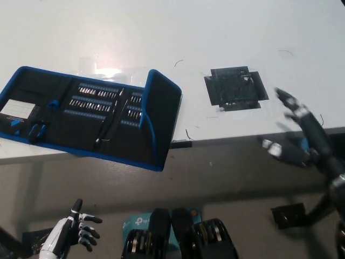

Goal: The robot uses its right hand to lift an edge of the toolkit kept in middle of the desk and make one fold in it

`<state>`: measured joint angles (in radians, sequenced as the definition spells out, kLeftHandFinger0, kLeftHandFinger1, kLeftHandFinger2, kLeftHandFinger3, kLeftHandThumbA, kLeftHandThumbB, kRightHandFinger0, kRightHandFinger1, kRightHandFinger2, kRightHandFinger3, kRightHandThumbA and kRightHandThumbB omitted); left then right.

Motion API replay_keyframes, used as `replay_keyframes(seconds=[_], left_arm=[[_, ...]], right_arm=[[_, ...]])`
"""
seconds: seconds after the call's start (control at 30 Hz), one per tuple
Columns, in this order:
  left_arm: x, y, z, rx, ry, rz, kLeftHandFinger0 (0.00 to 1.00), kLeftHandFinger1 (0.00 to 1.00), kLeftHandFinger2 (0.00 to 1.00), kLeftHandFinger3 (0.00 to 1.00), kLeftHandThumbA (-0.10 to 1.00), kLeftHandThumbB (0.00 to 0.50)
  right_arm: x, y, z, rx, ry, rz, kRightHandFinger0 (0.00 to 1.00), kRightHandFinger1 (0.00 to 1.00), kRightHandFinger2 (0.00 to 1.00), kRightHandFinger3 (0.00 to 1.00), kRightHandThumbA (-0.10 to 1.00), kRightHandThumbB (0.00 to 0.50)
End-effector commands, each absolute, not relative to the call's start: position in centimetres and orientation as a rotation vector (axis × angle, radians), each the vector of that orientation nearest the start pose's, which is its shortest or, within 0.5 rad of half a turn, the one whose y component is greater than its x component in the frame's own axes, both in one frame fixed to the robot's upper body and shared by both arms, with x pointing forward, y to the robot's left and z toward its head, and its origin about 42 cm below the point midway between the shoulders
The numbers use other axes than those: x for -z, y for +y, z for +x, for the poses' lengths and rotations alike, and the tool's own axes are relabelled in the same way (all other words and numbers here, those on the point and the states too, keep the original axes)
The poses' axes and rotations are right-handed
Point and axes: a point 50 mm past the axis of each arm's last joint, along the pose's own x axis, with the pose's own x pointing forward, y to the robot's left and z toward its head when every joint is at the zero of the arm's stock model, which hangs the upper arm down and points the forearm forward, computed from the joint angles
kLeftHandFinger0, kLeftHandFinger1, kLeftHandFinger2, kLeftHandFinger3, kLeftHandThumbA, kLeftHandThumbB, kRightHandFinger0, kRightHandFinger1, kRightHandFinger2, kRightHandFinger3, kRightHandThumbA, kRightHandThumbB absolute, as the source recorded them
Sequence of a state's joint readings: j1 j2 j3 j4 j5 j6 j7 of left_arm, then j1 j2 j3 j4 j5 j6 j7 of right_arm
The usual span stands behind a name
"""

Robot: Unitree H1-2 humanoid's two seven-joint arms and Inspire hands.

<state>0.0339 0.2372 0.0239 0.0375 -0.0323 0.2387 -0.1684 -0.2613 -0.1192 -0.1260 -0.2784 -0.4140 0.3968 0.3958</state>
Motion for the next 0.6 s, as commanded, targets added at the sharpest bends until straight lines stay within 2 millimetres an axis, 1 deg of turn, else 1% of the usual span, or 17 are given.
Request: replay_keyframes(seconds=[0.0, 0.03, 0.07, 0.13, 0.17, 0.2, 0.23, 0.27, 0.3, 0.33, 0.37, 0.43, 0.5, 0.53, 0.57], left_arm=[[-8.0, 30.3, 27.0, 0.091, 0.259, 0.190, 0.32, 0.32, 0.35, 0.48, 1.00, 0.500], [-8.0, 30.3, 27.1, 0.090, 0.259, 0.190, 0.32, 0.32, 0.35, 0.48, 1.00, 0.500], [-8.2, 30.3, 27.1, 0.084, 0.264, 0.201, 0.35, 0.33, 0.36, 0.50, 1.00, 0.500], [-8.2, 30.4, 27.1, 0.083, 0.273, 0.204, 0.37, 0.34, 0.37, 0.53, 1.00, 0.500], [-8.2, 30.4, 27.1, 0.084, 0.274, 0.203, 0.37, 0.34, 0.38, 0.54, 1.00, 0.500], [-8.1, 30.4, 27.0, 0.080, 0.278, 0.200, 0.37, 0.34, 0.38, 0.54, 1.00, 0.500], [-8.1, 30.4, 26.9, 0.072, 0.278, 0.191, 0.37, 0.34, 0.37, 0.53, 1.00, 0.500], [-8.1, 30.3, 27.1, 0.061, 0.274, 0.183, 0.33, 0.31, 0.35, 0.51, 1.00, 0.500], [-8.2, 30.3, 27.1, 0.067, 0.271, 0.186, 0.32, 0.30, 0.36, 0.51, 1.00, 0.500], [-8.2, 30.3, 27.1, 0.068, 0.281, 0.198, 0.33, 0.31, 0.37, 0.53, 1.00, 0.500], [-8.2, 30.3, 27.1, 0.074, 0.276, 0.212, 0.36, 0.33, 0.38, 0.53, 1.00, 0.500], [-8.2, 30.3, 26.9, 0.068, 0.281, 0.211, 0.37, 0.34, 0.38, 0.53, 1.00, 0.500], [-8.1, 30.3, 26.8, 0.065, 0.283, 0.198, 0.36, 0.34, 0.37, 0.51, 1.00, 0.500], [-8.1, 30.3, 26.9, 0.068, 0.284, 0.204, 0.36, 0.34, 0.37, 0.51, 1.00, 0.500], [-8.1, 30.3, 26.9, 0.068, 0.285, 0.205, 0.36, 0.34, 0.37, 0.51, 1.00, 0.500]], right_arm=[[-21.3, -28.2, 32.4, -0.020, -0.193, -0.303, 0.71, 0.89, 1.00, 1.00, 0.40, 0.084], [-21.3, -28.1, 32.5, -0.020, -0.194, -0.302, 0.71, 0.88, 1.00, 1.00, 0.40, 0.086], [-18.6, -29.8, 31.2, 0.050, -0.154, -0.267, 0.60, 0.83, 0.99, 1.00, 0.36, 0.091], [-16.2, -31.2, 30.4, 0.093, -0.112, -0.230, 0.56, 0.76, 0.92, 1.00, 0.34, 0.102], [-15.8, -31.4, 30.3, 0.101, -0.106, -0.229, 0.56, 0.74, 0.91, 1.00, 0.35, 0.102], [-15.0, -31.8, 29.9, 0.109, -0.100, -0.223, 0.55, 0.73, 0.89, 1.00, 0.35, 0.089], [-13.7, -32.6, 29.3, 0.132, -0.082, -0.175, 0.53, 0.69, 0.82, 0.99, 0.30, 0.090], [-12.9, -33.1, 29.1, 0.154, -0.064, -0.167, 0.53, 0.66, 0.77, 0.95, 0.27, 0.092], [-12.1, -33.6, 28.6, 0.176, -0.055, -0.169, 0.47, 0.60, 0.69, 0.90, 0.24, 0.085], [-11.1, -34.2, 28.2, 0.192, -0.043, -0.181, 0.42, 0.54, 0.63, 0.88, 0.23, 0.086], [-9.7, -35.1, 27.3, 0.212, -0.025, -0.180, 0.27, 0.39, 0.53, 0.85, 0.21, 0.096], [-8.9, -35.4, 26.5, 0.230, 0.011, -0.173, 0.24, 0.33, 0.47, 0.84, 0.19, 0.101], [-7.5, -36.1, 25.6, 0.257, 0.047, -0.154, 0.25, 0.31, 0.44, 0.83, 0.17, 0.090], [-6.1, -36.7, 24.9, 0.285, 0.093, -0.141, 0.22, 0.29, 0.41, 0.82, 0.13, 0.100], [-6.0, -36.7, 24.9, 0.288, 0.096, -0.140, 0.21, 0.28, 0.41, 0.82, 0.13, 0.101]])
